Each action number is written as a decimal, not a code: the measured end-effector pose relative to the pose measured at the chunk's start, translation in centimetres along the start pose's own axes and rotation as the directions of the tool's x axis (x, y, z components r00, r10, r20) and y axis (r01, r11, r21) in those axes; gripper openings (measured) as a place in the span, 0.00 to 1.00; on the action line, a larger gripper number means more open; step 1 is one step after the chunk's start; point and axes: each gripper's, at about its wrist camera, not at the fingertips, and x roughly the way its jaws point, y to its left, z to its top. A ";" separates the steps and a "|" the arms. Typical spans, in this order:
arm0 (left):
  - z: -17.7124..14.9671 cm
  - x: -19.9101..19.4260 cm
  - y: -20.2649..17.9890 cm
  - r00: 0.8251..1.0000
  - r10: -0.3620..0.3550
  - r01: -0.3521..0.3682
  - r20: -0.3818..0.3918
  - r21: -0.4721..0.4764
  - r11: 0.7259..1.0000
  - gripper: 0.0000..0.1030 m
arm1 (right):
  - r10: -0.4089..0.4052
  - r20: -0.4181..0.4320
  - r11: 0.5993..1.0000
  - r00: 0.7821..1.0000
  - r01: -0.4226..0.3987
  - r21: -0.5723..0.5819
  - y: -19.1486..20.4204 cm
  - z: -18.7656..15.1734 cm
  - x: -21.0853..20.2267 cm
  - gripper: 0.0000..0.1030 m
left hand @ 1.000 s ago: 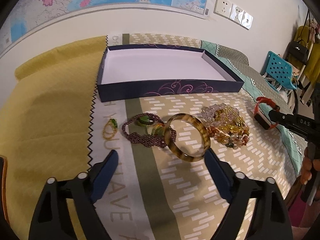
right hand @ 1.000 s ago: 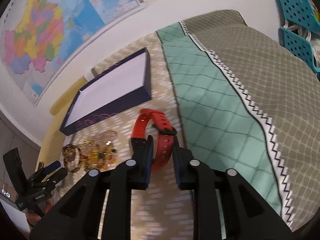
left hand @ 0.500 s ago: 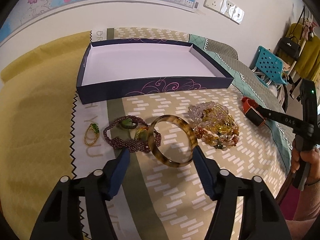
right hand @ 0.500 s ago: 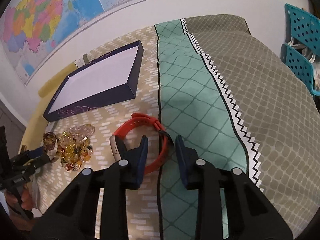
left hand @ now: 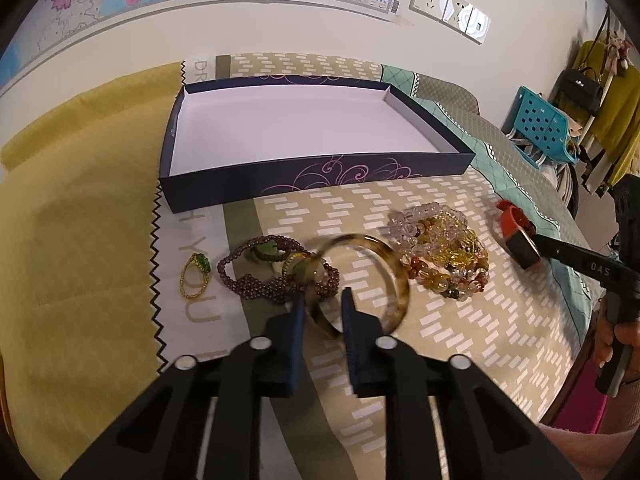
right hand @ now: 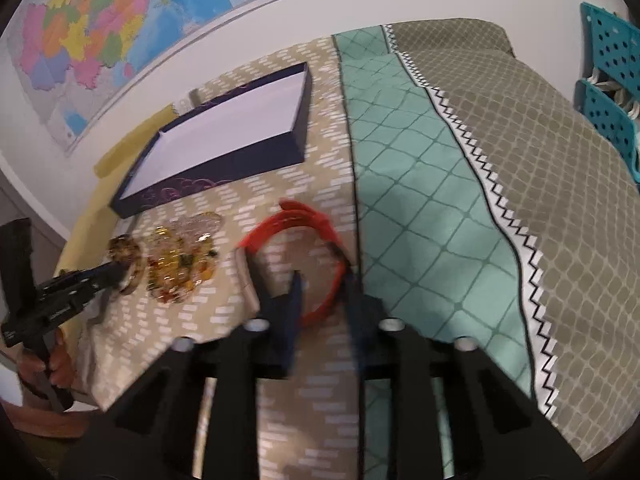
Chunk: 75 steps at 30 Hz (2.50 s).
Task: Organize jewelry
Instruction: 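Grasp the red-strap watch with the right tool while the left tool grasps the tortoiseshell bangle, then carry watch and bangle into the box and open both tools to release them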
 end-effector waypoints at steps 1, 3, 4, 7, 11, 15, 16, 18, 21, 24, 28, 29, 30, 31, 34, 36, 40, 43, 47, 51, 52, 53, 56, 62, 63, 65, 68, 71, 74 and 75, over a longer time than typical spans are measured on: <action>0.0 0.0 0.0 1.000 -0.005 0.005 -0.001 -0.003 1.000 0.07 | 0.006 0.003 1.000 1.000 -0.006 -0.004 0.1 0.1 0.1 0.07; -0.1 -0.1 0.0 1.000 -0.012 0.012 -0.004 -0.002 1.000 0.05 | 0.014 0.007 1.000 1.000 -0.014 -0.024 0.5 0.3 0.1 0.05; -0.2 -0.2 0.0 1.000 -0.007 0.007 0.001 -0.001 1.000 0.05 | 0.016 0.014 0.999 1.000 -0.015 -0.033 0.7 0.3 0.0 0.04; 0.0 -1.0 0.2 0.999 -0.027 0.027 0.018 -0.001 1.000 0.05 | 0.030 0.044 0.998 0.999 -0.028 -0.055 1.4 1.1 -0.7 0.05; 1.4 -2.6 0.8 0.996 -0.065 0.066 0.065 -0.006 0.998 0.06 | 0.057 0.085 0.995 0.995 -0.050 -0.084 2.2 3.0 -1.6 0.05; 3.6 -3.8 1.4 0.990 -0.082 0.083 0.113 -0.004 0.997 0.06 | 0.077 0.121 0.989 0.990 -0.061 -0.135 3.2 5.8 -1.7 0.05; 4.5 -4.1 1.6 0.989 -0.077 0.078 0.128 0.001 0.997 0.06 | 0.083 0.126 0.988 0.989 -0.066 -0.139 3.3 6.3 -1.6 0.05; 5.9 -4.3 1.8 0.985 -0.075 0.075 0.153 0.006 0.997 0.06 | 0.102 0.131 0.985 0.986 -0.082 -0.152 3.6 7.8 -1.0 0.05; 8.0 -3.8 2.4 0.984 -0.064 0.065 0.166 0.000 0.998 0.06 | 0.104 0.141 0.981 0.985 -0.078 -0.180 4.6 10.1 0.0 0.05; 10.0 -2.6 2.9 0.985 -0.035 0.035 0.171 0.003 0.999 0.06 | 0.096 0.142 0.976 0.985 -0.065 -0.207 5.5 12.3 1.4 0.05; 12.8 -0.2 4.0 0.987 -0.024 0.026 0.156 -0.013 1.000 0.06 | 0.086 0.134 0.974 0.987 -0.055 -0.220 6.2 15.2 3.9 0.05; 13.4 0.5 4.3 0.988 -0.020 0.023 0.152 -0.017 1.000 0.06 | 0.084 0.126 0.974 0.988 -0.055 -0.219 6.4 16.0 4.8 0.05; 13.9 0.9 4.6 0.989 -0.019 0.022 0.150 -0.020 1.000 0.06 | 0.082 0.119 0.974 0.989 -0.054 -0.221 6.5 16.5 5.5 0.05; 14.3 1.5 4.8 0.989 -0.015 0.019 0.146 -0.025 1.000 0.06 | 0.079 0.111 0.974 0.991 -0.053 -0.220 6.7 17.1 6.3 0.05; 15.7 3.5 5.8 0.993 -0.009 0.014 0.119 -0.043 0.999 0.06 | 0.068 0.078 0.974 0.995 -0.048 -0.223 7.2 18.3 8.7 0.05; 16.4 4.8 6.2 0.995 -0.004 0.008 0.101 -0.048 0.999 0.06 | 0.058 0.054 0.972 0.997 -0.044 -0.229 7.5 19.0 10.4 0.05; 17.6 6.9 7.0 0.997 -0.006 0.010 0.072 -0.059 0.998 0.06 | 0.026 0.017 0.971 0.999 -0.021 -0.240 8.1 19.9 13.0 0.05; 18.4 8.7 7.5 0.999 -0.003 0.006 0.039 -0.066 0.998 0.06 | 0.002 -0.009 0.971 1.000 -0.004 -0.237 8.2 20.6 14.8 0.05; 19.2 10.4 8.2 1.000 0.008 -0.008 0.003 -0.079 0.997 0.06 | -0.021 -0.036 0.974 0.999 0.012 -0.225 7.9 21.3 16.3 0.05; 19.8 11.3 8.6 1.000 0.010 -0.012 -0.020 -0.084 0.996 0.06 | -0.032 -0.038 0.979 0.999 0.024 -0.201 7.3 21.6 16.7 0.06; 19.9 11.4 8.5 0.999 0.014 -0.017 -0.028 -0.085 0.996 0.06 | -0.035 -0.032 0.980 0.999 0.029 -0.195 7.2 21.7 16.6 0.07; 20.0 11.7 8.6 0.999 0.029 -0.033 -0.042 -0.092 0.995 0.06 | -0.039 -0.026 0.981 0.999 0.033 -0.191 7.2 21.7 16.5 0.10; 20.3 12.0 8.5 0.998 0.050 -0.054 -0.048 -0.095 0.994 0.10 | -0.042 -0.012 0.982 0.999 0.040 -0.184 7.0 21.5 16.0 0.23; 19.5 9.2 7.7 0.997 0.074 -0.072 0.030 -0.072 0.995 0.27 | 0.030 0.036 0.980 0.999 -0.023 -0.197 6.7 19.4 11.9 0.25; 19.2 8.4 7.5 0.996 0.073 -0.070 0.052 -0.061 0.996 0.28 | 0.051 0.048 0.978 0.998 -0.040 -0.205 6.9 18.9 10.9 0.30; 18.2 6.3 7.1 0.994 0.057 -0.054 0.095 -0.034 0.998 0.37 | 0.098 0.063 0.969 0.993 -0.081 -0.232 7.4 17.7 8.7 0.36; 16.2 3.3 6.1 0.988 0.054 -0.057 0.144 0.019 0.998 0.43 | 0.158 0.074 0.950 0.985 -0.131 -0.282 8.3 15.1 5.8 0.39; 14.0 1.2 5.3 0.983 0.045 -0.055 0.176 0.052 0.997 0.50 | 0.192 0.041 0.926 0.980 -0.168 -0.337 9.2 11.7 3.8 0.39; 10.8 -0.7 4.7 0.979 0.050 -0.065 0.198 0.070 0.995 0.56 | 0.190 0.007 0.914 0.982 -0.174 -0.366 9.9 9.0 2.9 0.39; 10.1 -0.9 4.5 0.980 0.045 -0.060 0.194 0.073 0.996 0.57 | 0.189 -0.005 0.910 0.982 -0.177 -0.376 10.2 7.9 2.8 0.39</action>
